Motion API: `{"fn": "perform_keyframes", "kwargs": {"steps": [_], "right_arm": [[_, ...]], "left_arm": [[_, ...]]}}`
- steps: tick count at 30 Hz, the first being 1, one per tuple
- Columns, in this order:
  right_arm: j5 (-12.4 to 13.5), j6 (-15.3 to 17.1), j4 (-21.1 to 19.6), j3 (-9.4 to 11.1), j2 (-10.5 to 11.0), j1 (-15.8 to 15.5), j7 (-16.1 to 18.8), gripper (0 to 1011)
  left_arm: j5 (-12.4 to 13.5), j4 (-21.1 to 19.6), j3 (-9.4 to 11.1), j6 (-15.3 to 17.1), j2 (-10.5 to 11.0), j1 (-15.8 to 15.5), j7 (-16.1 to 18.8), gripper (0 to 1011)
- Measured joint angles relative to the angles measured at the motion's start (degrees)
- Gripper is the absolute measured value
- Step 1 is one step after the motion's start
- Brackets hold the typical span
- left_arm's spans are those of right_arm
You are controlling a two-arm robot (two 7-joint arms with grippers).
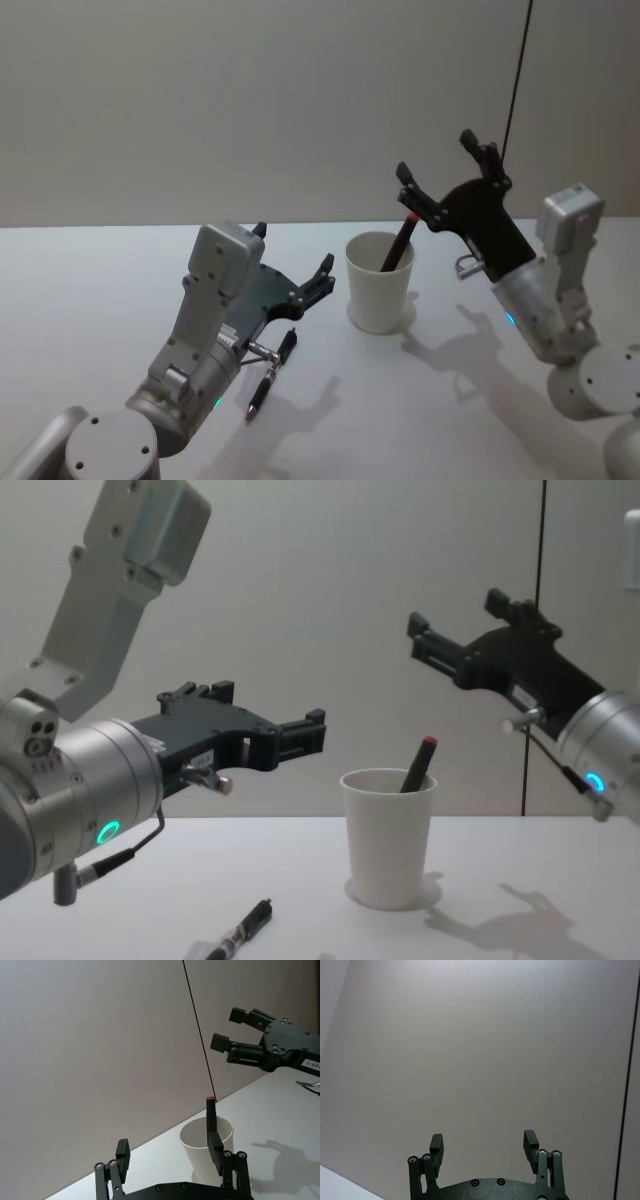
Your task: Place the pen into the pen holder.
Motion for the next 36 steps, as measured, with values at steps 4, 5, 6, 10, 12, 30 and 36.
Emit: {"fn": "perform_keyframes", "kwargs": {"steps": [4,5,6,10,12,30,36], "right_arm": [[-0.3,1.68,-3.71,0.16,0.86,-2.26,-2.28,1001],[-0.36,2.02,-4.66,0.21,1.09,-2.86,-2.76,1001],[-0.44,2.84,-6.1,0.27,1.41,-3.77,-3.77,1001],[-0.46,4.8,-9.84,0.42,2.29,-6.22,-6.13,1001],[-0.36,6.08,-12.0,0.5,2.82,-7.7,-7.49,1001],[3.2,15.81,-24.32,1.51,5.74,-16.76,-18.37,1001],[4.42,18.5,-26.89,1.91,6.46,-18.94,-20.82,1001]], "left_arm": [[0.0,0.0,0.0,0.0,0.0,0.0,0.0,1000],[0.0,0.0,0.0,0.0,0.0,0.0,0.0,1000],[0.0,0.0,0.0,0.0,0.0,0.0,0.0,1000],[0.0,0.0,0.0,0.0,0.0,0.0,0.0,1000],[0.0,0.0,0.0,0.0,0.0,0.0,0.0,1000],[0.0,0.0,0.0,0.0,0.0,0.0,0.0,1000],[0.0,0.0,0.0,0.0,0.0,0.0,0.0,1000]]}}
